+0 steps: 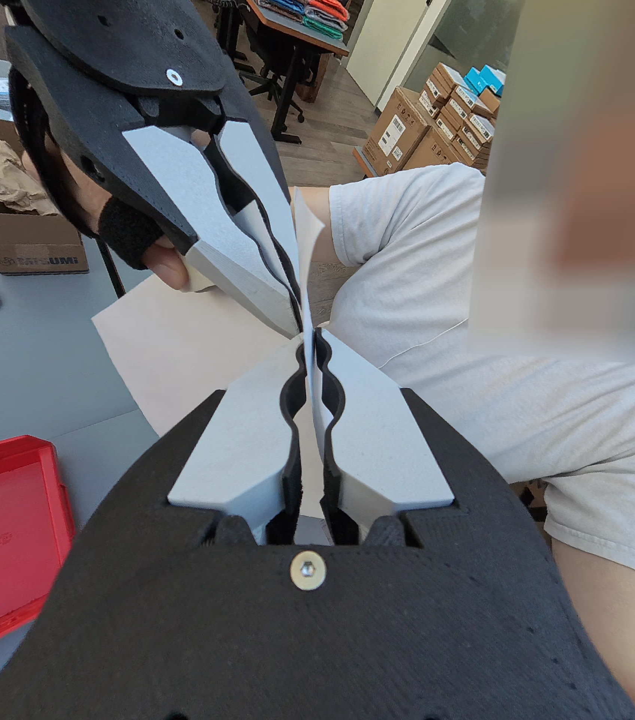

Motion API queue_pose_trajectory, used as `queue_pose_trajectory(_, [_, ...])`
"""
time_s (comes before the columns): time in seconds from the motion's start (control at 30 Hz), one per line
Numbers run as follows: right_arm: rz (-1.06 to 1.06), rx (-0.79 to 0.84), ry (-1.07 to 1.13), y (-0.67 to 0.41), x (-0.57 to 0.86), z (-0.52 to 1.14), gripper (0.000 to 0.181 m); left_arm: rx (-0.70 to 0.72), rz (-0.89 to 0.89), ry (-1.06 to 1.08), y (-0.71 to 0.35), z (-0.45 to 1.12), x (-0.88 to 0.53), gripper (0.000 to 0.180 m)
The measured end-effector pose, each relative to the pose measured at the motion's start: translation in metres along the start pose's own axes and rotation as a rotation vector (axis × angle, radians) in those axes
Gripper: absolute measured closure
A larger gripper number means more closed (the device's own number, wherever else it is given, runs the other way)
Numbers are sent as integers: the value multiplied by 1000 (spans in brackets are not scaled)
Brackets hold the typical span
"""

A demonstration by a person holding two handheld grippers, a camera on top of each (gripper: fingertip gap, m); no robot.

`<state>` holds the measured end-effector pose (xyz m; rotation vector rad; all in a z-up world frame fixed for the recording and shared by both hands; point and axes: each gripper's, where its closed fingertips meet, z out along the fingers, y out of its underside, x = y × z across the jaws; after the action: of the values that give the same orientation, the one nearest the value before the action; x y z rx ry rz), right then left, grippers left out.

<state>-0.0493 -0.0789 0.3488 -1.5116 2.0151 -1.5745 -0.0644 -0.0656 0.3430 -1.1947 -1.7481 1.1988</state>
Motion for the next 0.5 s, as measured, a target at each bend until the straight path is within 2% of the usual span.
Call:
queue_pose_trajectory(0.23, [-12, -10, 12, 5, 0, 0, 181, 19, 11, 13, -1, 2, -1, 180])
queue_pose_trajectory(0.5, [80, 119, -103, -6, -9, -7, 181, 95, -22, 151, -6, -9, 10, 180])
